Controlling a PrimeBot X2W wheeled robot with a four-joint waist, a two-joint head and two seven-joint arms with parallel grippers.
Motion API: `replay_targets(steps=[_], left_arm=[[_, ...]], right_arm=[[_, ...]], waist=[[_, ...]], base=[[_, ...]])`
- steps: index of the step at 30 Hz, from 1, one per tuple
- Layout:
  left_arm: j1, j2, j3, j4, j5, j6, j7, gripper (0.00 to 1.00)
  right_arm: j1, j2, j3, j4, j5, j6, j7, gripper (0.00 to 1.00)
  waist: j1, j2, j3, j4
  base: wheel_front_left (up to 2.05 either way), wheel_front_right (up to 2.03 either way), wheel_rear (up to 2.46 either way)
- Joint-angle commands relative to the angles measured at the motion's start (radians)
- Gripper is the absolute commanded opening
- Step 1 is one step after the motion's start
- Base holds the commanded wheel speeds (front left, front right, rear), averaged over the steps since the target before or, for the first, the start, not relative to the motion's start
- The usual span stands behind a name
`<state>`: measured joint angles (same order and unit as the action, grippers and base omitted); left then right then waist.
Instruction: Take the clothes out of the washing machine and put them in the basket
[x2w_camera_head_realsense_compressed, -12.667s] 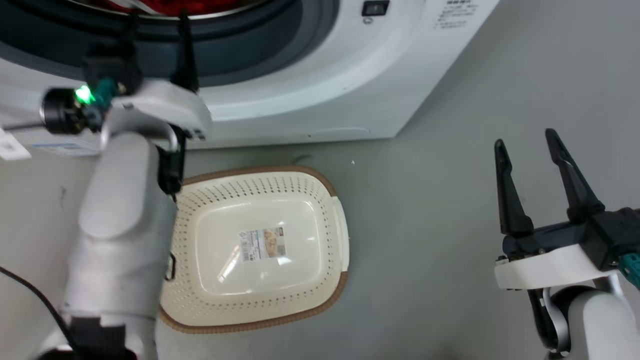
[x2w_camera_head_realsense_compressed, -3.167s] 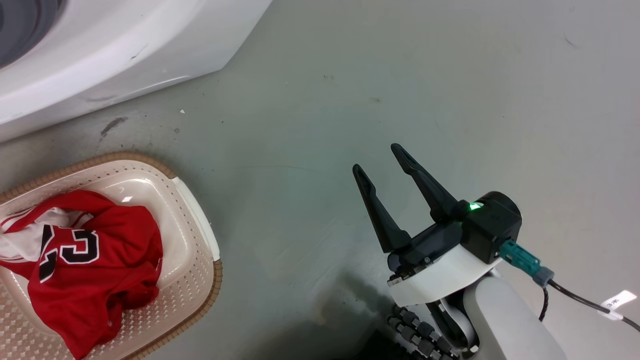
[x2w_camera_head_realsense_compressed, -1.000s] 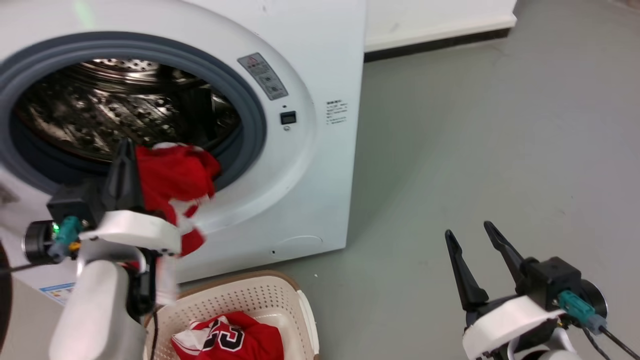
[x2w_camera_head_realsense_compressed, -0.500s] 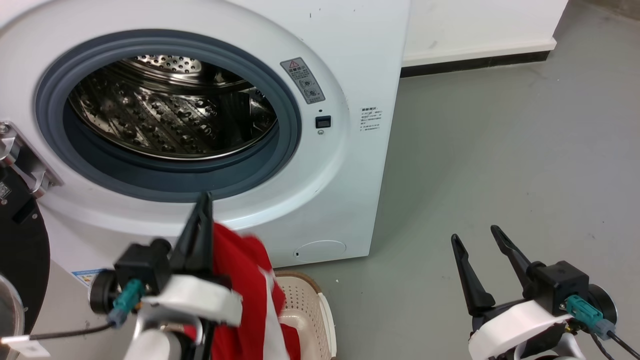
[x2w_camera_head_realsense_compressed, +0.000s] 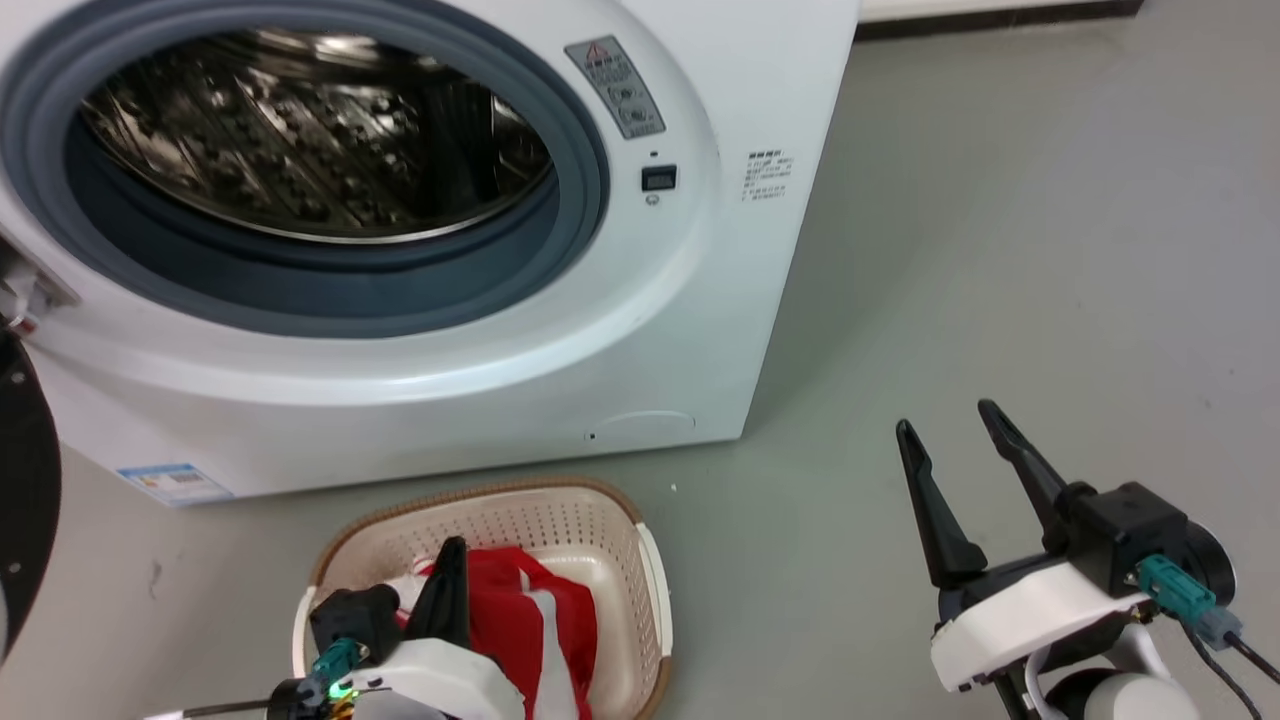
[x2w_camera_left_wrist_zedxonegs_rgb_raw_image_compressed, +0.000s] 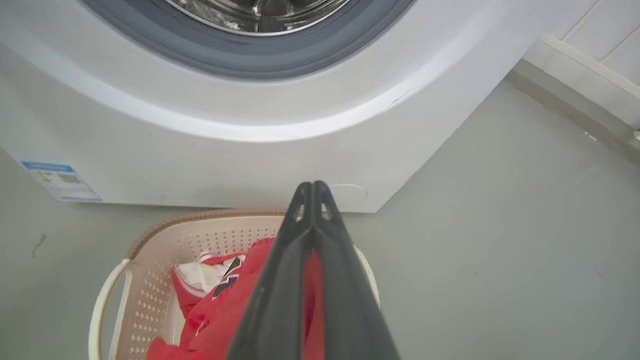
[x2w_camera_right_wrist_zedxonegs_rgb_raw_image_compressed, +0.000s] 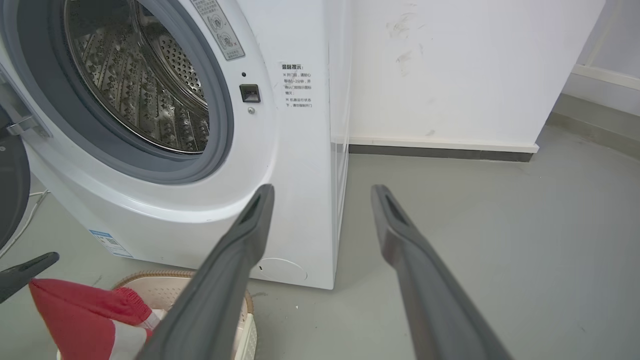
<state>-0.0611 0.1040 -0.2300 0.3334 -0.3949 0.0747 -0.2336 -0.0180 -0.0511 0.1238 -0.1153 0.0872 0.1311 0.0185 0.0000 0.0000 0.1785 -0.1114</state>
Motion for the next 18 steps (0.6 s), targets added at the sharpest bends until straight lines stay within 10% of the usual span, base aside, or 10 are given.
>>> replay_targets(steps=[1, 18], left_arm=[[-0.026, -0.008, 0.003, 0.036, -0.014, -0.008, -0.009, 0.00], [-0.279, -0.024, 0.098, 0.498, -0.012, -0.046, -0.032, 0.00]], right_arm=[[-0.018, 0.002, 0.004, -0.005, 0.003, -0.001, 0.000, 1.00], [-0.157, 0.002, 0.041, 0.015, 0.019, -0.001, -0.048, 1.00]], waist=[[0.0000, 0.0000, 0.047, -0.002], [0.0000, 0.0000, 0.357, -0.075]], base=[[0.00, 0.00, 0.00], [0.00, 0.00, 0.00]])
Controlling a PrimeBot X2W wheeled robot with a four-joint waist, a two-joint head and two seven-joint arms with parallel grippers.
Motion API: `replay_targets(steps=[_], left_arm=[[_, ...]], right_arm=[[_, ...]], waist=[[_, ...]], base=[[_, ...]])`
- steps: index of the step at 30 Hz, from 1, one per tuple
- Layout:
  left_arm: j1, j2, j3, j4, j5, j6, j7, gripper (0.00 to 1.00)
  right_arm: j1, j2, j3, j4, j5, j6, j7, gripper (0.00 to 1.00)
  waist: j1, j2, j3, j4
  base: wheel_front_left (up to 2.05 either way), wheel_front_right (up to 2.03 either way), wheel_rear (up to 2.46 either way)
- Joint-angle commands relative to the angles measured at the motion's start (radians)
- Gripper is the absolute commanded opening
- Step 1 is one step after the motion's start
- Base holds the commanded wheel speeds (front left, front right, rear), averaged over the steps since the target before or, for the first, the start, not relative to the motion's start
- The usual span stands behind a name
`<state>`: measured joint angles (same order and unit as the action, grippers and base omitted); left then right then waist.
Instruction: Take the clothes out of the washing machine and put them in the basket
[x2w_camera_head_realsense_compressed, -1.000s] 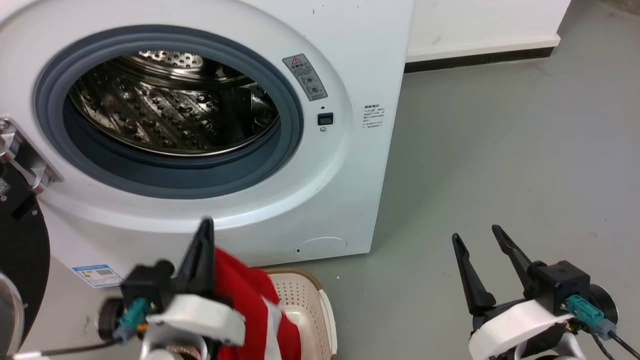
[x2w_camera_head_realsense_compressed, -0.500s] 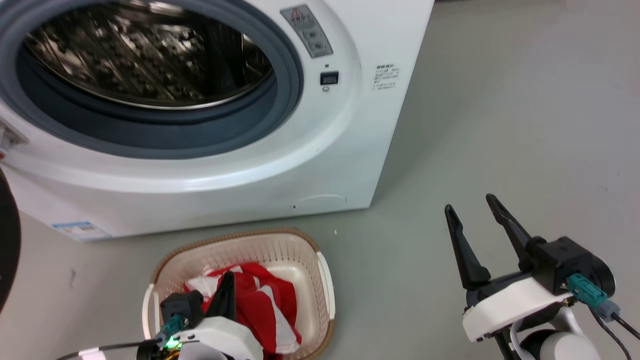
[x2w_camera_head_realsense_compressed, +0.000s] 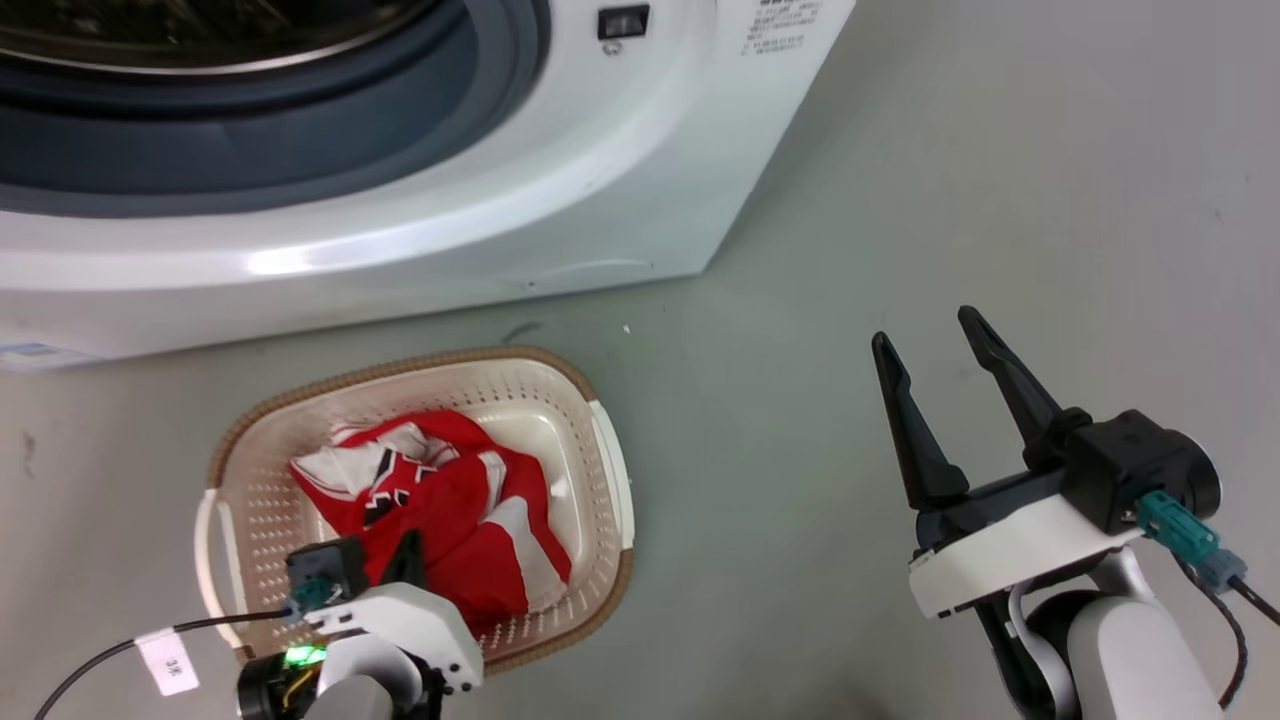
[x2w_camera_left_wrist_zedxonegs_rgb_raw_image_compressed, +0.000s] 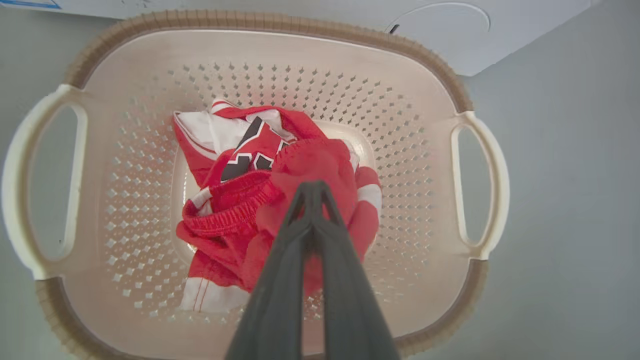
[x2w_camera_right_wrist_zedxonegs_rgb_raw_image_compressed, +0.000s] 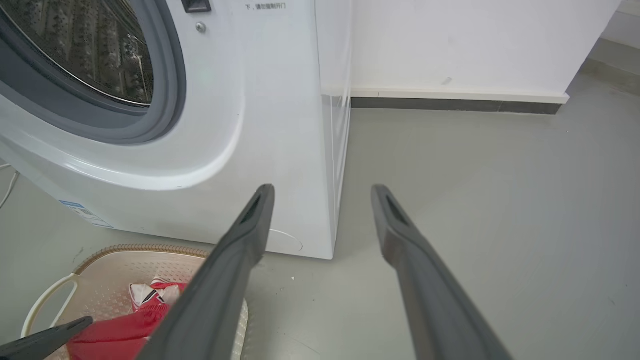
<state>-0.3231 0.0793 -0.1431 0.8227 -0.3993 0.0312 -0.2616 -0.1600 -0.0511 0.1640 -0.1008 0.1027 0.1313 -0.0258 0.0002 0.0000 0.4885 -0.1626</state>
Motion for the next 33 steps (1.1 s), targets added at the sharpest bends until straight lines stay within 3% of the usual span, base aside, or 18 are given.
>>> replay_targets(steps=[1, 10, 18, 19, 20, 21, 33], left_arm=[[-0.027, 0.001, 0.024, 0.024, -0.008, -0.002, -0.004, 0.00], [-0.084, 0.036, 0.081, 0.172, 0.016, 0.014, -0.004, 0.00], [-0.124, 0.049, 0.133, 0.226, 0.017, 0.009, -0.004, 0.00], [-0.125, 0.050, 0.136, 0.232, 0.020, 0.011, -0.004, 0.07], [-0.125, 0.049, 0.136, 0.240, 0.025, 0.012, -0.004, 0.29], [-0.125, 0.044, 0.139, 0.244, 0.024, 0.009, -0.004, 0.97], [-0.041, 0.006, 0.185, 0.151, 0.055, -0.038, -0.004, 1.00]], right_arm=[[-0.021, 0.002, 0.003, 0.004, 0.007, -0.001, -0.008, 1.00], [-0.061, 0.002, 0.040, 0.044, 0.040, -0.001, -0.045, 1.00], [-0.100, 0.002, 0.062, 0.078, 0.028, -0.001, -0.069, 1.00], [-0.104, 0.002, 0.060, 0.082, 0.018, -0.001, -0.072, 1.00], [-0.104, 0.002, 0.059, 0.087, 0.016, -0.001, -0.073, 1.00], [-0.102, 0.002, 0.058, 0.091, 0.011, -0.001, -0.073, 1.00], [-0.029, 0.001, 0.010, 0.106, -0.022, -0.001, -0.051, 1.00]], waist=[[-0.0002, 0.0000, 0.061, -0.028], [-0.0002, 0.0000, 0.174, -0.070], [-0.0002, 0.0000, 0.200, -0.086], [-0.0002, 0.0000, 0.192, -0.086], [-0.0002, 0.0000, 0.181, -0.084], [-0.0002, 0.0000, 0.167, -0.081], [-0.0002, 0.0000, -0.090, -0.023]], base=[[0.00, 0.00, 0.00], [0.00, 0.00, 0.00], [0.00, 0.00, 0.00], [0.00, 0.00, 0.00], [0.00, 0.00, 0.00], [0.00, 0.00, 0.00], [0.00, 0.00, 0.00]])
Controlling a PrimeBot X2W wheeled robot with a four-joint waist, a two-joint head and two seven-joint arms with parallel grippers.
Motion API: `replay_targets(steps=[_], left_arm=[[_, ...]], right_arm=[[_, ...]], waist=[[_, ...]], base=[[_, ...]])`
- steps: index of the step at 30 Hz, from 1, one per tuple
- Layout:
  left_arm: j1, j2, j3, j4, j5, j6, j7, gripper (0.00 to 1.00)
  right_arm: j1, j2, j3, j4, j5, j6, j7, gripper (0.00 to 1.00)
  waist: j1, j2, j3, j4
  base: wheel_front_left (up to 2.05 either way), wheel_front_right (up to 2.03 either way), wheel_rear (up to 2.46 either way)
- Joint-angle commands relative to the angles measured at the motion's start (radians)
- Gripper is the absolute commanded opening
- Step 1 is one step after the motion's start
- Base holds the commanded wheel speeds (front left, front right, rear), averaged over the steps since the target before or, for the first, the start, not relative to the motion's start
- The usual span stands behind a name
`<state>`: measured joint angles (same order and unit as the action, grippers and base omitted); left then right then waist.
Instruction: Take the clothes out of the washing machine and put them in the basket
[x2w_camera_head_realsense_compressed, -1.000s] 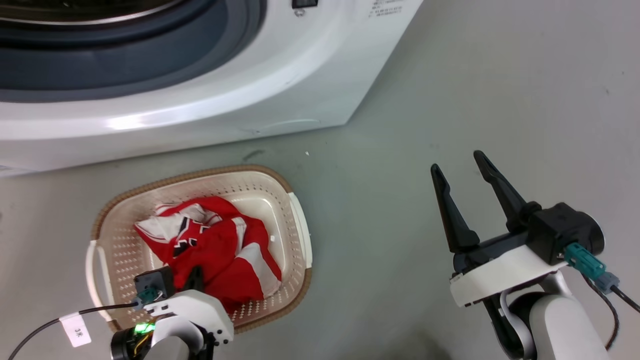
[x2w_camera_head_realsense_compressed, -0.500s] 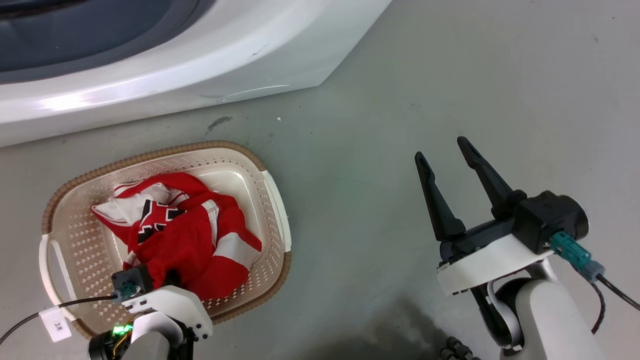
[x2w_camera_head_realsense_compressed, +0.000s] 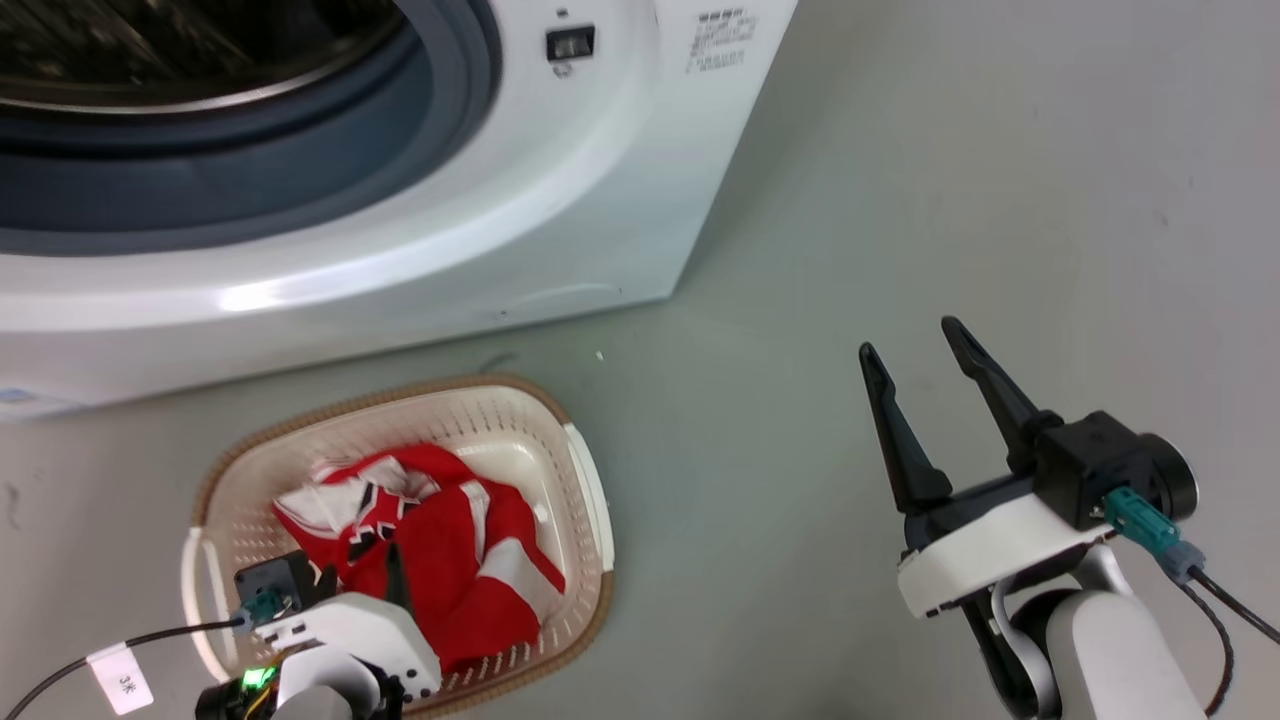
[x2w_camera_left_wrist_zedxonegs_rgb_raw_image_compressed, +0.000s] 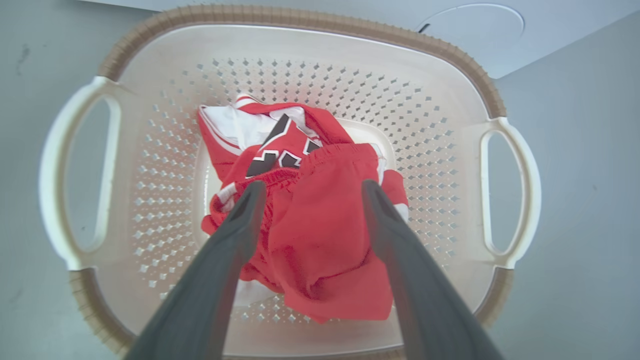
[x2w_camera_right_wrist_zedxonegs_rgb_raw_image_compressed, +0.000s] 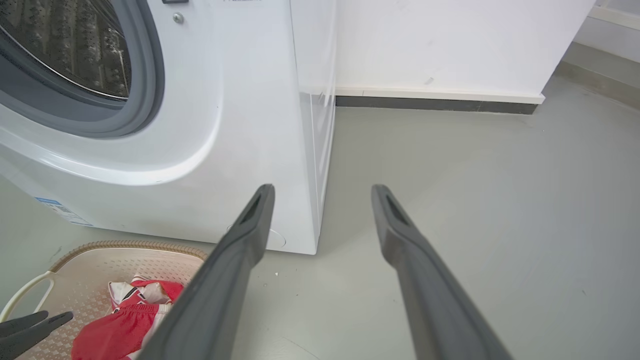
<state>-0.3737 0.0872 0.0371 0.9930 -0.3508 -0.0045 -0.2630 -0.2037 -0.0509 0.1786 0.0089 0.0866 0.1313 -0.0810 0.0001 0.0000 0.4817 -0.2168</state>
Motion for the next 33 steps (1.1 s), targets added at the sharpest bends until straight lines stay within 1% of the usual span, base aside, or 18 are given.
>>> replay_targets(steps=[1, 10, 22, 23, 25, 30, 33], left_arm=[[0.023, -0.004, 0.006, -0.036, 0.019, -0.004, -0.002, 1.00], [0.101, -0.020, 0.014, -0.283, 0.133, 0.010, -0.002, 1.00], [0.194, -0.032, -0.019, -0.656, 0.231, 0.003, -0.002, 1.00], [0.194, -0.032, -0.019, -0.656, 0.231, 0.003, -0.002, 1.00], [0.223, -0.032, -0.028, -0.726, 0.251, -0.001, -0.002, 1.00], [0.265, -0.032, -0.047, -0.790, 0.265, -0.003, -0.002, 1.00], [0.303, -0.027, -0.050, -0.819, 0.268, 0.003, -0.002, 1.00]], right_arm=[[0.026, 0.001, -0.009, -0.007, -0.009, -0.001, 0.010, 1.00], [0.109, 0.001, -0.042, -0.040, -0.032, -0.001, 0.056, 1.00], [0.186, 0.001, -0.087, -0.074, -0.044, -0.001, 0.087, 1.00], [0.186, 0.001, -0.087, -0.074, -0.044, -0.001, 0.087, 1.00], [0.207, 0.001, -0.100, -0.079, -0.046, -0.001, 0.095, 1.00], [0.242, 0.001, -0.114, -0.090, -0.051, -0.001, 0.109, 1.00], [0.270, 0.001, -0.120, -0.096, -0.054, -0.001, 0.120, 1.00]], waist=[[-0.0001, 0.0000, -0.106, 0.038], [-0.0001, 0.0000, -0.261, 0.093], [-0.0001, 0.0000, -0.382, 0.125], [-0.0001, 0.0000, -0.382, 0.125], [-0.0001, 0.0000, -0.415, 0.130], [-0.0001, 0.0000, -0.460, 0.140], [-0.0001, 0.0000, -0.492, 0.147]], base=[[0.00, 0.00, 0.00], [0.00, 0.00, 0.00], [0.00, 0.00, 0.00], [0.00, 0.00, 0.00], [0.00, 0.00, 0.00], [0.00, 0.00, 0.00], [0.00, 0.00, 0.00]])
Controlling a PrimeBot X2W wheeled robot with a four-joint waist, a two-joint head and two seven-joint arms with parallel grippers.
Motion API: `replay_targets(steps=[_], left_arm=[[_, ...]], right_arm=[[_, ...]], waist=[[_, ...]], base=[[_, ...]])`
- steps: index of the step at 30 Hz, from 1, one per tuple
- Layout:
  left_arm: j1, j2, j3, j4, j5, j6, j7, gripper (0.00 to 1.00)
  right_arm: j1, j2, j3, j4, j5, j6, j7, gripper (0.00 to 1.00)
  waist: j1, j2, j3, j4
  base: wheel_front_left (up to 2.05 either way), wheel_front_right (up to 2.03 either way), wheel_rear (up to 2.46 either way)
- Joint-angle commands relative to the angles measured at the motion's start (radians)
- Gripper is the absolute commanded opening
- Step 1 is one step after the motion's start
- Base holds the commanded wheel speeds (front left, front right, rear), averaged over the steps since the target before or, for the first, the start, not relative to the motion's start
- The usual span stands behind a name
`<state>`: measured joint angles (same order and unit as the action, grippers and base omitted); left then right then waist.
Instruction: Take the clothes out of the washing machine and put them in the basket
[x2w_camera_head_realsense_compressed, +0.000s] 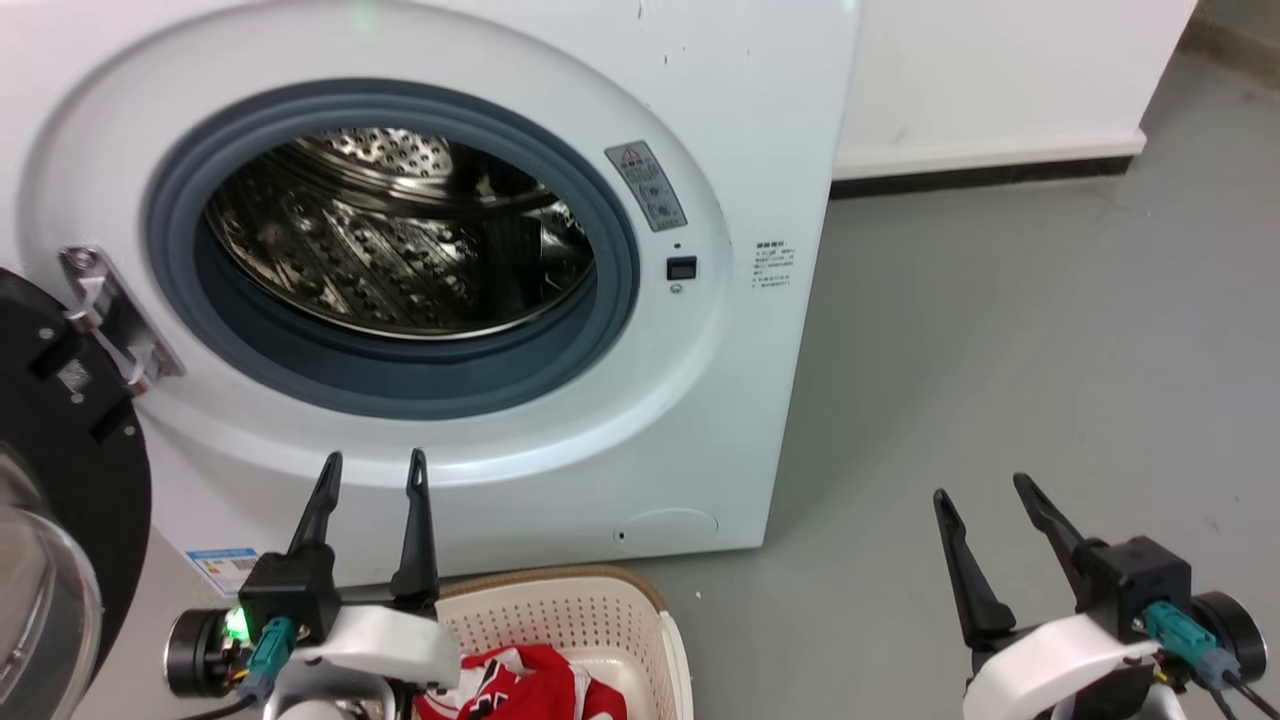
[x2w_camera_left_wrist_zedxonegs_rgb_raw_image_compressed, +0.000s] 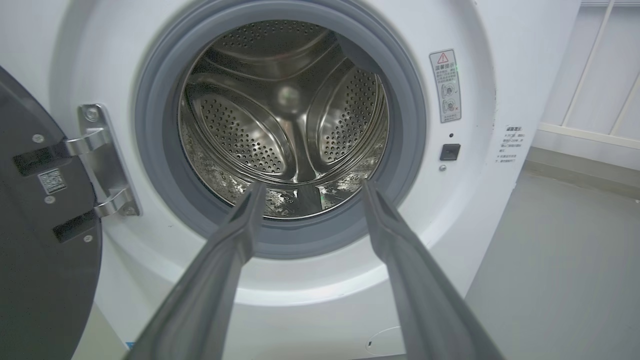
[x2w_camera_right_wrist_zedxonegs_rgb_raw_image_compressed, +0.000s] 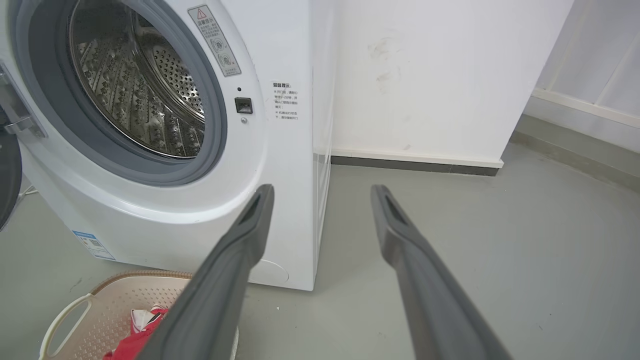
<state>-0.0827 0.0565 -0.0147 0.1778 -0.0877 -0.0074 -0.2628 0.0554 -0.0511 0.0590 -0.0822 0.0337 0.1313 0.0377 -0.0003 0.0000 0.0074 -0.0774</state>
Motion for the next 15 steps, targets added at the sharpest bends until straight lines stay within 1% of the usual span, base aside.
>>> replay_targets(steps=[1, 9, 15], left_arm=[[0.022, 0.008, 0.002, -0.016, 0.005, 0.005, 0.004, 1.00], [0.107, 0.023, -0.011, -0.125, 0.014, 0.014, 0.060, 1.00], [0.143, 0.025, -0.022, -0.166, 0.008, 0.016, 0.088, 1.00]], right_arm=[[0.018, 0.002, -0.002, -0.006, -0.001, -0.001, 0.004, 1.00], [0.054, 0.002, -0.014, -0.021, 0.004, -0.001, 0.012, 1.00], [0.057, 0.002, -0.020, -0.026, 0.007, -0.001, 0.013, 1.00]], waist=[[0.0003, 0.0000, -0.025, 0.009], [0.0003, 0.0000, -0.054, 0.029], [0.0003, 0.0000, -0.054, 0.043]], base=[[0.00, 0.00, 0.00], [0.00, 0.00, 0.00], [0.00, 0.00, 0.00]])
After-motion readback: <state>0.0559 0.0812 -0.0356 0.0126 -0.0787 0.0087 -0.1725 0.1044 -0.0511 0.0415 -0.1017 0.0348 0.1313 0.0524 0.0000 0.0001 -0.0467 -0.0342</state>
